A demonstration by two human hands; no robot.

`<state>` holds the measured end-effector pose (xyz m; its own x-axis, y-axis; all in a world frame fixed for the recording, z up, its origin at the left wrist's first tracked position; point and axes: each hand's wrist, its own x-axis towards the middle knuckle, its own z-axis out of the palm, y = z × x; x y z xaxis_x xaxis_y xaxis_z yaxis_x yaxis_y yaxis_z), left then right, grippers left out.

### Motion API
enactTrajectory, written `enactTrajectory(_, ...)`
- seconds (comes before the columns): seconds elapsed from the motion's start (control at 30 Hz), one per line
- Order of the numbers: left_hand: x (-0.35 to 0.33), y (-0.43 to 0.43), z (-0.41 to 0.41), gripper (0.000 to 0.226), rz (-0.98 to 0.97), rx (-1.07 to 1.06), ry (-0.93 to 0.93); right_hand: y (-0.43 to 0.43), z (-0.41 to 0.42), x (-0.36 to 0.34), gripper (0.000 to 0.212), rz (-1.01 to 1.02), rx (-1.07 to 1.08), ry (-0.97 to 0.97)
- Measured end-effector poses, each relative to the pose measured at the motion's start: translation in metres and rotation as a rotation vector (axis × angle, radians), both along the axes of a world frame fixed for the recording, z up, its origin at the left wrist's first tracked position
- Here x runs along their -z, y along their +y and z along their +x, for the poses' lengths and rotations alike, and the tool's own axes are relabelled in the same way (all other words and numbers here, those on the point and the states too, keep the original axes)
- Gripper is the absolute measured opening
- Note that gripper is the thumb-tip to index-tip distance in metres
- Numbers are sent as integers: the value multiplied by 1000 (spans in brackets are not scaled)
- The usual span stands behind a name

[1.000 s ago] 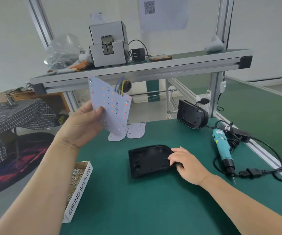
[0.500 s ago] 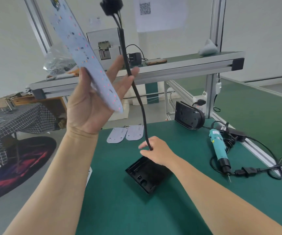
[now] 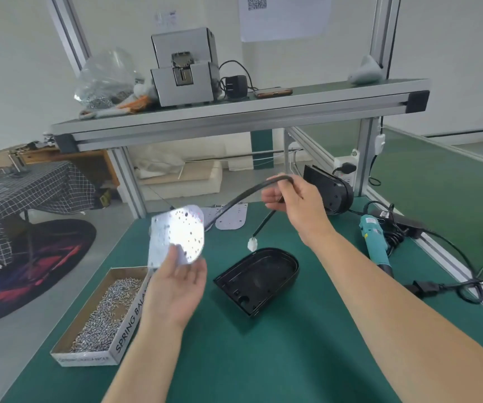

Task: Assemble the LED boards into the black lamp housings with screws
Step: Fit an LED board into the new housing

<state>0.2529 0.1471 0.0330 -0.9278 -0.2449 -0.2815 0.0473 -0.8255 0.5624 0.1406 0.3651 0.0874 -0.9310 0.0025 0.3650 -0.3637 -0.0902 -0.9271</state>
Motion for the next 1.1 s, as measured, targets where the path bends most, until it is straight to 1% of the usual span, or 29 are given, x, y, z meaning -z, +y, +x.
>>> enactTrajectory(0.1, 24, 10, 16, 25, -19, 68, -125, -9, 5, -8, 29, 0, -11, 6)
enactTrajectory(0.13, 28, 13, 20, 21, -15, 82, -151, -13, 6, -7, 31, 21, -20, -3)
enactTrajectory(0.2, 36, 17, 27, 11, 14, 116, -178, -18, 9, -1, 34, 68, -30, -29)
enactTrajectory(0.23, 40, 18, 30, 13, 34, 138, -182, -20, 10, 3, 34, 92, -34, -47)
enactTrajectory(0.27, 43, 19, 32, 15, 55, 159, -175, -22, 12, 8, 33, 116, -40, -68)
enactTrajectory(0.33, 46, 21, 34, 9, 108, 199, -127, -25, 15, 18, 32, 149, -56, -107)
enactTrajectory(0.4, 49, 21, 33, 13, 141, 232, -78, -28, 19, 25, 33, 172, -67, -137)
enactTrajectory(0.53, 50, 21, 31, 8, 193, 266, 10, -28, 26, 30, 37, 173, -131, -106)
enactTrajectory(0.67, 47, 17, 24, 17, 157, 292, 43, -28, 31, 22, 40, 119, -248, 2)
enactTrajectory(0.83, 44, 14, 16, 23, 130, 300, 47, -25, 32, 17, 35, 17, -323, 34)
enactTrajectory(0.9, 46, 12, 12, 32, 122, 298, 61, -20, 31, 18, 36, 18, -337, 44)
enactTrajectory(1.0, 47, 9, 7, 42, 105, 290, 59, -9, 29, 19, 38, 80, -355, 44)
enactTrajectory(1.03, 47, 8, 5, 39, 94, 288, 58, -5, 29, 19, 41, 103, -363, 44)
enactTrajectory(1.1, 43, 9, 3, 22, 72, 304, 69, 4, 30, 20, 47, 155, -373, 50)
